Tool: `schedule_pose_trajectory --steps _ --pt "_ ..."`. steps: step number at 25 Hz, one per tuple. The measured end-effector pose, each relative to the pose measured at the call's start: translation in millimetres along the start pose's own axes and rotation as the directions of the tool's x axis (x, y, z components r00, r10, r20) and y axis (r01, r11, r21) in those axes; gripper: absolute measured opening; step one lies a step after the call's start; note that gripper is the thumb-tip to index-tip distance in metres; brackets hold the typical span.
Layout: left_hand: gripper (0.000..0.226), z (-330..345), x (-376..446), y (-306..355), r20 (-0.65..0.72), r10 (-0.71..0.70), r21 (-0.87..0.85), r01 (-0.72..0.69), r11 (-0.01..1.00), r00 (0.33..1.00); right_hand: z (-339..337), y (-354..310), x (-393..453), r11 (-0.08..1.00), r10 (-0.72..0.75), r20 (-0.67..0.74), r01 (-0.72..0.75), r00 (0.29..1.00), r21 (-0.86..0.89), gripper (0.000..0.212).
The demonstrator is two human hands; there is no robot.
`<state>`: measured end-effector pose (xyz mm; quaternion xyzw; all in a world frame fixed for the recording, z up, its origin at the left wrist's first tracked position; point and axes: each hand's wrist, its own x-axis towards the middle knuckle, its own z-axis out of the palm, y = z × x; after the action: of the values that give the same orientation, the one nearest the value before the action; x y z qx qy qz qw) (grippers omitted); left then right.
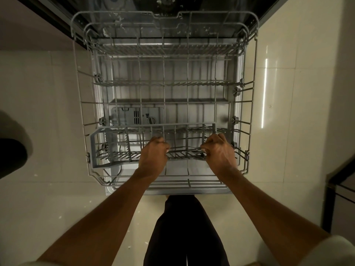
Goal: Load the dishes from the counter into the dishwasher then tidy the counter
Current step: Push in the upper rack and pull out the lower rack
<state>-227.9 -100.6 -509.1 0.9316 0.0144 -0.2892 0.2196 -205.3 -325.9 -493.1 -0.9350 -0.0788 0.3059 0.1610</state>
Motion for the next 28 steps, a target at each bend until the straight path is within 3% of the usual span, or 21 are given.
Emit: schedule_pose_trajectory --steps 14,28 --pt "0.02 -0.8 -6.4 -3.7 -0.041 0.034 0.003 -0.034 0.999 0.999 -0.7 1.2 -5.6 1.0 -0.02 -0.017 0.02 1.0 0.009 0.023" --pt "0.022 -6.9 -2.7 0.5 0.021 -0.026 -0.006 0.026 1.0 0.999 -2.8 0.9 -7.1 1.0 -0.001 0.001 0.001 1.0 0.028 0.039"
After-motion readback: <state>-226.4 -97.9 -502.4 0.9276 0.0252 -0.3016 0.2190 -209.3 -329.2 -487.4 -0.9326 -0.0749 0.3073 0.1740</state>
